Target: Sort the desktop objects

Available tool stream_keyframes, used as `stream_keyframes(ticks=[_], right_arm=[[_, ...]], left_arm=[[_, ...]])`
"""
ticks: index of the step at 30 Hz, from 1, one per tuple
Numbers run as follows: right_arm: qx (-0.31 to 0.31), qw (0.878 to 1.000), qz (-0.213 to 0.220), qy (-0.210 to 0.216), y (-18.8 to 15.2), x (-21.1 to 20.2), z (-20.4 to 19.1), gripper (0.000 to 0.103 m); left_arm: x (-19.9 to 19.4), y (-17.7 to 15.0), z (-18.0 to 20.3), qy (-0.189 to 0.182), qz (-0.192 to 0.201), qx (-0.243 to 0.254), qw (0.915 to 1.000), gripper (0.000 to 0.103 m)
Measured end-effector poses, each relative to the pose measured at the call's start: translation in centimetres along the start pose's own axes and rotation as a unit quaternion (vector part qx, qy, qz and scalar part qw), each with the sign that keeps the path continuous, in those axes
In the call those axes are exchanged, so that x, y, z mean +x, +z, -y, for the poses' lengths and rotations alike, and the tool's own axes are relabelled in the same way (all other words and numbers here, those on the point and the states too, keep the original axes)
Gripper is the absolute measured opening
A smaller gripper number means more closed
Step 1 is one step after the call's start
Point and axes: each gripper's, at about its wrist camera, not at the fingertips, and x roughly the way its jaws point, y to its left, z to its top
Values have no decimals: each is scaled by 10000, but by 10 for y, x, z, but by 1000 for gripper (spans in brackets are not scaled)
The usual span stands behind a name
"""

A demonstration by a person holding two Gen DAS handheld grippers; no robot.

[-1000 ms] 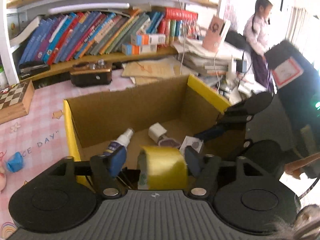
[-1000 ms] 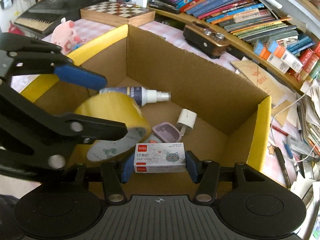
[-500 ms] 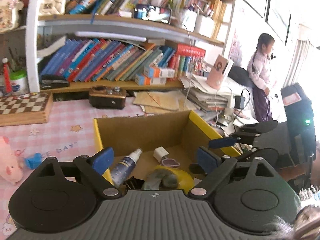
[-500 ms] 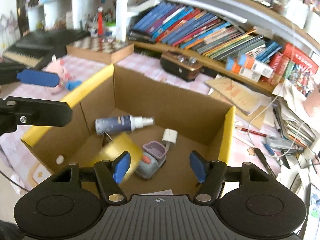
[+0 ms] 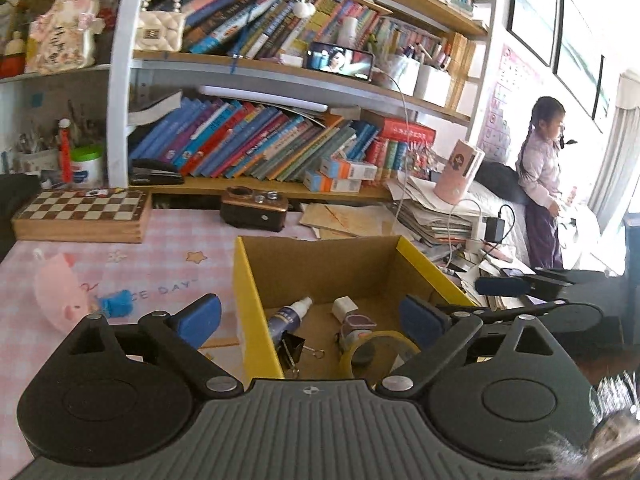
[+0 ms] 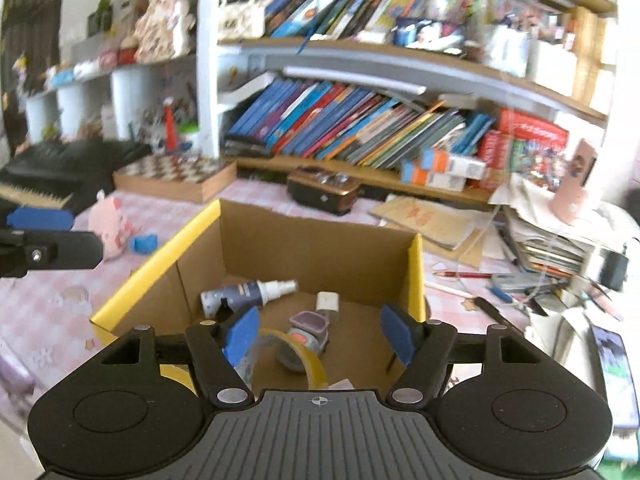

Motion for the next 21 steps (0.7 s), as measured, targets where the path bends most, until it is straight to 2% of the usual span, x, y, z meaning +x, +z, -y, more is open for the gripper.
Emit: stream_keyframes(ticks=[7, 21], right_arm=[[518, 9981, 134, -290, -19, -20, -1, 70], [920, 9935, -127, -665, -60, -38, -34, 70]], left_arm=[[-16, -15, -4, 140, -8, -66, 9999, 98], [-29, -51, -26, -10, -630, 260, 9977, 98]])
